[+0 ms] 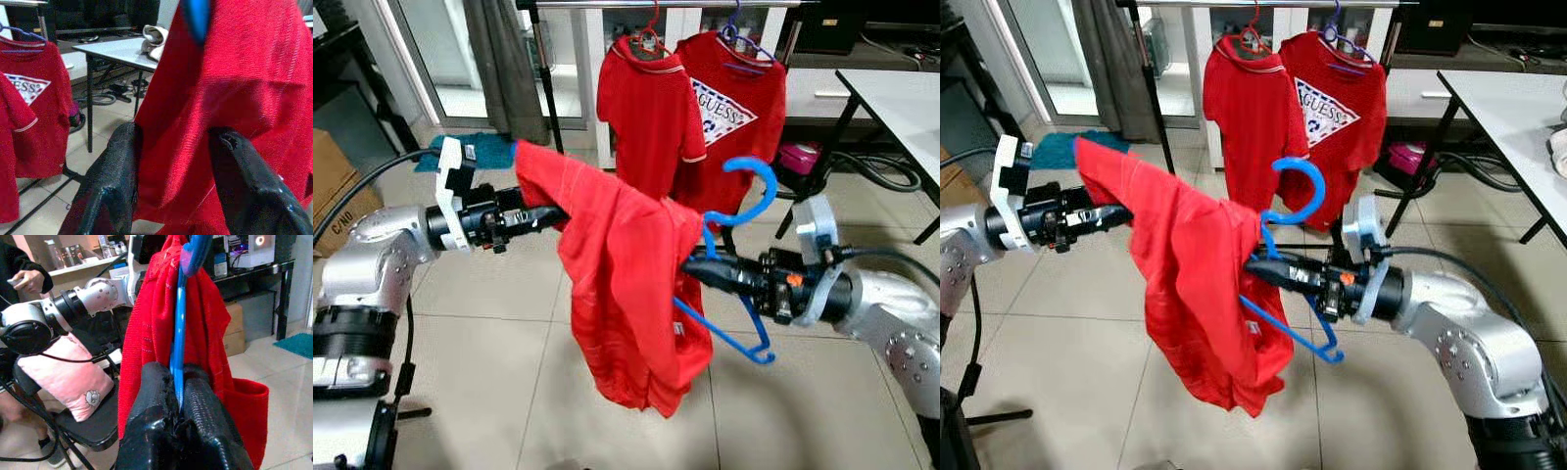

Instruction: Hang hanger

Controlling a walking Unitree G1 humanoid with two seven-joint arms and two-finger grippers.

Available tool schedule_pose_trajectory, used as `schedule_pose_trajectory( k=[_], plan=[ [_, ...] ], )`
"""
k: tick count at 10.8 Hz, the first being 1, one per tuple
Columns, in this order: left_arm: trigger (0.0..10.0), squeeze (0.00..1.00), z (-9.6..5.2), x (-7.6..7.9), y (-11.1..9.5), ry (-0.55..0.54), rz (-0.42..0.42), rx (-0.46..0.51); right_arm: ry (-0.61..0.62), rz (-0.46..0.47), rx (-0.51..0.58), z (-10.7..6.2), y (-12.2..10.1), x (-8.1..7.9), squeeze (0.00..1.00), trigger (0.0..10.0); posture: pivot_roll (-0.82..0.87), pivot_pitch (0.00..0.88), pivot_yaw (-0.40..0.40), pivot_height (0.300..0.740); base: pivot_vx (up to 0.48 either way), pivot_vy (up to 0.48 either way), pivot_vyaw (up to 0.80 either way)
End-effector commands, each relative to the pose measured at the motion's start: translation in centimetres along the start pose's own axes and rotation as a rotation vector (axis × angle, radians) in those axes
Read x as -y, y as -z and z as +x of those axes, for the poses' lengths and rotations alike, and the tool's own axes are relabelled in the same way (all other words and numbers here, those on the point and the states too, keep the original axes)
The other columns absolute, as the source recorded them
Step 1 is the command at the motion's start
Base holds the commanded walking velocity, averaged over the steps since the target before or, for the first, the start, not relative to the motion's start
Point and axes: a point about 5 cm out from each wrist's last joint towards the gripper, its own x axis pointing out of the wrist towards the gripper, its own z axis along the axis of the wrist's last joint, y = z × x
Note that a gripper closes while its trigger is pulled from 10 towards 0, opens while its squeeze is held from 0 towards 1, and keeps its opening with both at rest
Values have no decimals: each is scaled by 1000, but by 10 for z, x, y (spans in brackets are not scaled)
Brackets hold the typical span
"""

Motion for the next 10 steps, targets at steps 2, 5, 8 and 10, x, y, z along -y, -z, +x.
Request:
schedule_pose_trajectory(
  k=[2,5,8,10],
  plan=[
    [0,0,0,-2,-3,5,17,12,-27,-40,21,0,-10,-6,0,10000,-109,0,53,740,0,0,0],
    [0,0,-5,-2,1,-12,1,33,-22,-38,17,-1,-9,-5,0,10000,-108,0,50,740,0,0,0],
    [0,0,-12,-1,3,-37,-14,58,-17,-37,16,-1,-9,-3,0,10000,-107,0,45,740,0,0,0],
    [0,0,-15,0,4,-44,-24,65,-15,-38,16,-1,-9,-3,0,10000,-106,0,43,740,0,0,0]
  ],
)
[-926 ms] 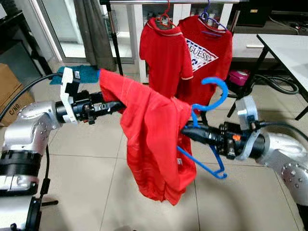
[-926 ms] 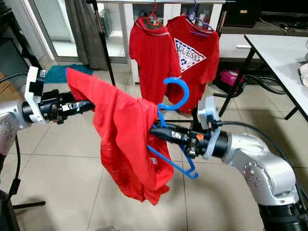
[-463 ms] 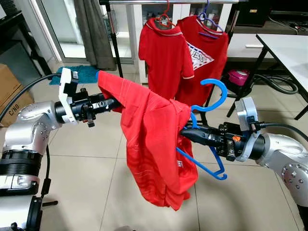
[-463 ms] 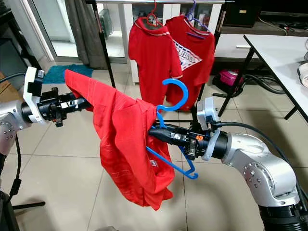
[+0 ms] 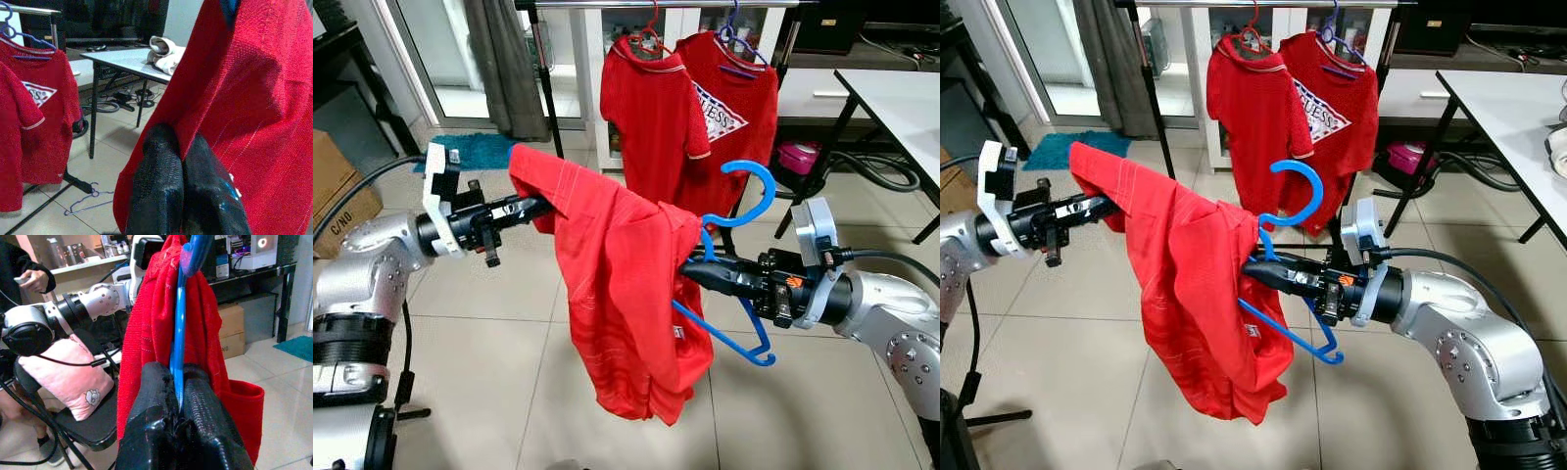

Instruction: Hang hanger

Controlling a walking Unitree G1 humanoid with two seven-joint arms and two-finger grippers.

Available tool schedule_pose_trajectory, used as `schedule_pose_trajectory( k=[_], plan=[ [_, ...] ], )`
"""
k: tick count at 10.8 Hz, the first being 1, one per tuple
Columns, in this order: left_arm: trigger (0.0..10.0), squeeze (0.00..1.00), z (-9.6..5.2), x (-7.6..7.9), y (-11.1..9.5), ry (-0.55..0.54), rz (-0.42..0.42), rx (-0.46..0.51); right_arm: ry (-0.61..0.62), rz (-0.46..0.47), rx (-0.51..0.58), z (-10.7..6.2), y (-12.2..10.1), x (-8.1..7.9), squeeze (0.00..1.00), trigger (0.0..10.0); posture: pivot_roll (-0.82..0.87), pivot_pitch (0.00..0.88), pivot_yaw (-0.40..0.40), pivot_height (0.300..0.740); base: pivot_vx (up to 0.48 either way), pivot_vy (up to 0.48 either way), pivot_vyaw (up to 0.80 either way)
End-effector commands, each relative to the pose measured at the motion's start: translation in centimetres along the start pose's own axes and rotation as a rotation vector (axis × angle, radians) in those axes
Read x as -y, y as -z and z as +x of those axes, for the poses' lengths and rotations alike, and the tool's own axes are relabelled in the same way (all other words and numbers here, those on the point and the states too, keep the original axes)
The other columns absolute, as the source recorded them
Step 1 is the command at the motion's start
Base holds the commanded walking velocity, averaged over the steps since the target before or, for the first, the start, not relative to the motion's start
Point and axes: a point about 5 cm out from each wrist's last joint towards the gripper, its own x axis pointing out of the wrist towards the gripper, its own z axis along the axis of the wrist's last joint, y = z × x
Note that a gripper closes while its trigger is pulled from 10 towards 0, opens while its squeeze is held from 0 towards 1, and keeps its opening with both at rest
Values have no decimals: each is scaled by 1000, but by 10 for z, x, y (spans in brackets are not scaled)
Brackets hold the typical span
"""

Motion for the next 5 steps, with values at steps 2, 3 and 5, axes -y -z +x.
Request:
schedule_pose_trajectory(
  k=[2,3,5],
  plan=[
    [0,0,-4,-1,-3,-15,1,18,-5,-23,16,-2,-7,1,0,10000,-107,0,42,740,0,0,0],
    [0,0,-6,-2,-6,-20,-9,40,-3,-23,13,-2,-7,1,0,10000,-107,0,43,740,0,0,0],
    [0,0,-14,-2,-14,-66,-52,144,18,-28,17,-4,-7,3,0,10000,-112,0,53,740,0,0,0]
  ],
)
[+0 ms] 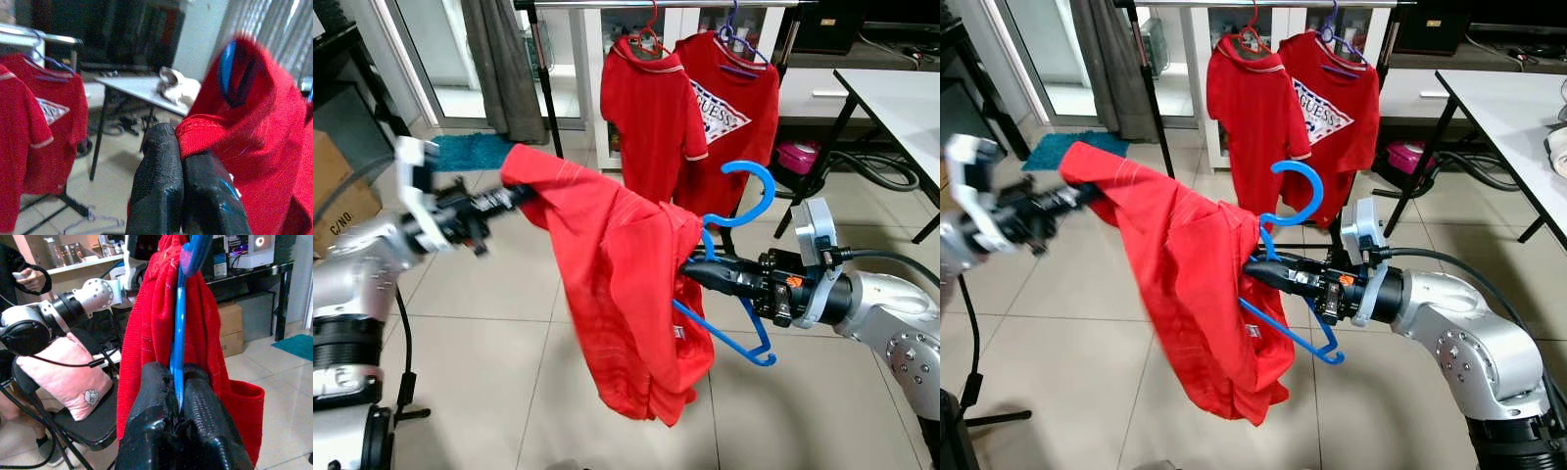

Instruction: Hang hanger

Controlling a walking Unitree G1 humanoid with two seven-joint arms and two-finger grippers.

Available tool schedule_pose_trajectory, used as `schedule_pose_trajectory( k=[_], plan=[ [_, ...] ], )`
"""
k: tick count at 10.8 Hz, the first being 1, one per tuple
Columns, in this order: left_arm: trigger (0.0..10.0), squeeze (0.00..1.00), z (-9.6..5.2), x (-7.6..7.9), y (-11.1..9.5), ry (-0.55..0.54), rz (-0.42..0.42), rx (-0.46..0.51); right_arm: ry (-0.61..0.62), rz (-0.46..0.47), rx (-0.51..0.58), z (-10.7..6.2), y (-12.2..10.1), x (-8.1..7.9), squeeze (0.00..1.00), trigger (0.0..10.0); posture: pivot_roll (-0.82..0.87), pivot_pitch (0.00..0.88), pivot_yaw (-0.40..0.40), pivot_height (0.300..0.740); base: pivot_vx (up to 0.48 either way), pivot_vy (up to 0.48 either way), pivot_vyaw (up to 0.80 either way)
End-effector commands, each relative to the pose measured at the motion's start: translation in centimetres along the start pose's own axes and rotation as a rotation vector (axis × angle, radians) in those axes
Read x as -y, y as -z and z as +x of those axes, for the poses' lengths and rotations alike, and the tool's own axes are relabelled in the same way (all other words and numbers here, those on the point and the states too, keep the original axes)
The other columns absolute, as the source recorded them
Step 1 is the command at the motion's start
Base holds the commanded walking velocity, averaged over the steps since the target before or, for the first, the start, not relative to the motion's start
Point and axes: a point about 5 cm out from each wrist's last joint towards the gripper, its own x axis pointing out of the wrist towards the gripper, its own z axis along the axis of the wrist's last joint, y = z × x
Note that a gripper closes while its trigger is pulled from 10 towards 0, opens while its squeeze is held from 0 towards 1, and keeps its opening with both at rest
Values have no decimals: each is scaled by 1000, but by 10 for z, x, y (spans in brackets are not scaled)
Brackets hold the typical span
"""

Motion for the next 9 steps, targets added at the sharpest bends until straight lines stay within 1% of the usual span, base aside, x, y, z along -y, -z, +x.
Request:
schedule_pose_trajectory(
  k=[1,3,4,5,6,7,8,9],
  plan=[
    [0,0,-4,1,-5,-20,-5,45,12,-28,22,-5,-8,1,0,10000,-111,0,53,740,0,0,0],
    [0,0,-12,-2,-19,-71,-30,168,14,-25,20,-5,-7,2,0,10000,-109,0,52,740,0,0,0],
    [0,0,-13,-2,-23,-84,-36,207,16,-25,18,-6,-7,2,0,10000,-108,0,52,740,0,0,0],
    [0,0,-16,-5,-29,-121,-33,257,18,-24,16,-6,-7,3,0,10000,-108,0,52,740,0,0,0],
    [0,0,-19,-7,-32,-168,-19,291,18,-22,15,-6,-6,3,0,10000,-108,0,52,740,0,0,0],
    [0,0,-23,-15,-37,-255,13,329,17,-19,14,-6,-6,3,0,10000,-107,0,52,740,0,0,0],
    [0,0,-27,-24,-41,-365,74,337,14,-17,15,-5,-5,2,0,10000,-105,0,52,740,0,0,0],
    [0,0,-27,-26,-41,-389,82,344,13,-16,15,-5,-5,2,0,10000,-105,0,52,740,0,0,0]
  ],
)
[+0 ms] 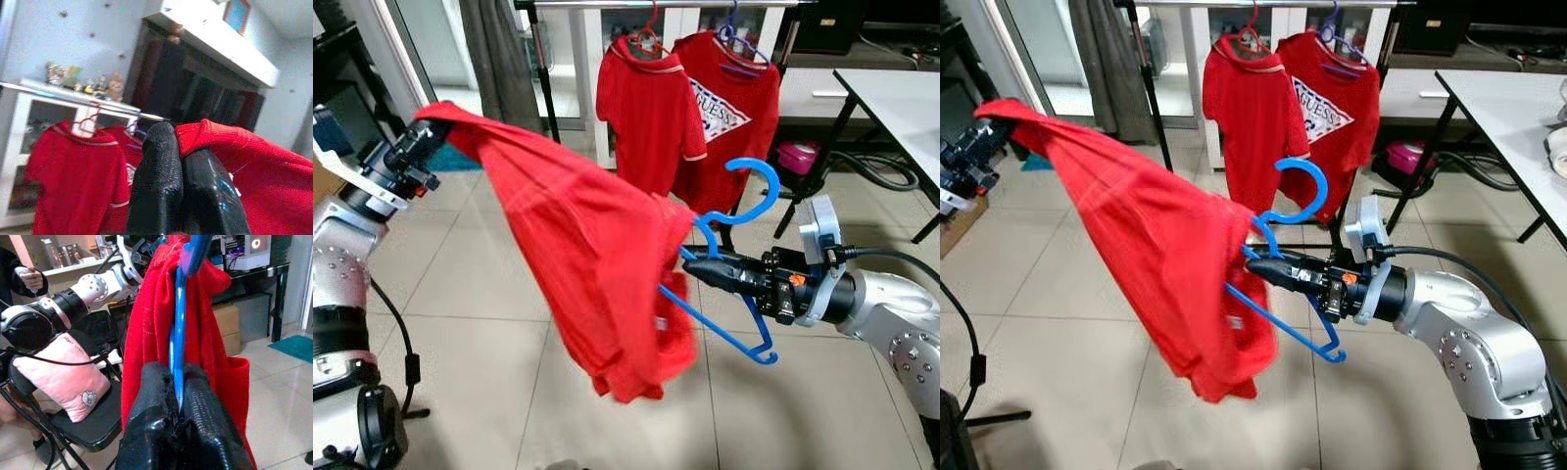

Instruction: Hang hanger

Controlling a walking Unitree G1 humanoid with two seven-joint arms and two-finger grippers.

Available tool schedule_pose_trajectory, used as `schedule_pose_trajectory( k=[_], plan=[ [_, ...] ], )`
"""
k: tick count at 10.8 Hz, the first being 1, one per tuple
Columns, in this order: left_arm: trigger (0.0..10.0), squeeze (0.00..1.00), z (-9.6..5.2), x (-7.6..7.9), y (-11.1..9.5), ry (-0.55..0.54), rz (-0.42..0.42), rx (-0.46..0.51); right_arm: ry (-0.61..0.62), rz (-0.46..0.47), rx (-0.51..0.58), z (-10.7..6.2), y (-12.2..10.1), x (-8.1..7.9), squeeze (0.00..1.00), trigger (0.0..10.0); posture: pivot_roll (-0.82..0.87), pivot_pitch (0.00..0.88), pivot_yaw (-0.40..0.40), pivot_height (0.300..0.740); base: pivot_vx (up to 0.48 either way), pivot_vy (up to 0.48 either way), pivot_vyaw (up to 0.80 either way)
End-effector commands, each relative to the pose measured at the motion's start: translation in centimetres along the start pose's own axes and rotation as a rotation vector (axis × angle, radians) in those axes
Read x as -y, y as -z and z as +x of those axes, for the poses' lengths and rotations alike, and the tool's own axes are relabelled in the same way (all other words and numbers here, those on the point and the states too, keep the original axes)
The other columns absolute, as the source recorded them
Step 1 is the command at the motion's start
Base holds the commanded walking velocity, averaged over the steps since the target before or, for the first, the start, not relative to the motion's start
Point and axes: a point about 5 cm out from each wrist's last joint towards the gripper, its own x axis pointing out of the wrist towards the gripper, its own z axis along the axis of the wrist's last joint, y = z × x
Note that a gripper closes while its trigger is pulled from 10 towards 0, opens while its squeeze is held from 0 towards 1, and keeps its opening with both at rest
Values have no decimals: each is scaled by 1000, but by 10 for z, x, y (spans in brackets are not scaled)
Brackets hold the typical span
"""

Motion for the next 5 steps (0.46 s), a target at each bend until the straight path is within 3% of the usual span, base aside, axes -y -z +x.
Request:
schedule_pose_trajectory(
  k=[1,5],
  plan=[
    [0,0,4,-4,-9,-53,55,31,1,-13,12,-2,-4,1,0,10000,-104,0,55,740,0,0,0],
    [0,0,3,-26,-20,-288,164,86,5,-13,17,-4,-4,0,0,10000,-107,0,61,740,0,0,0]
  ],
)
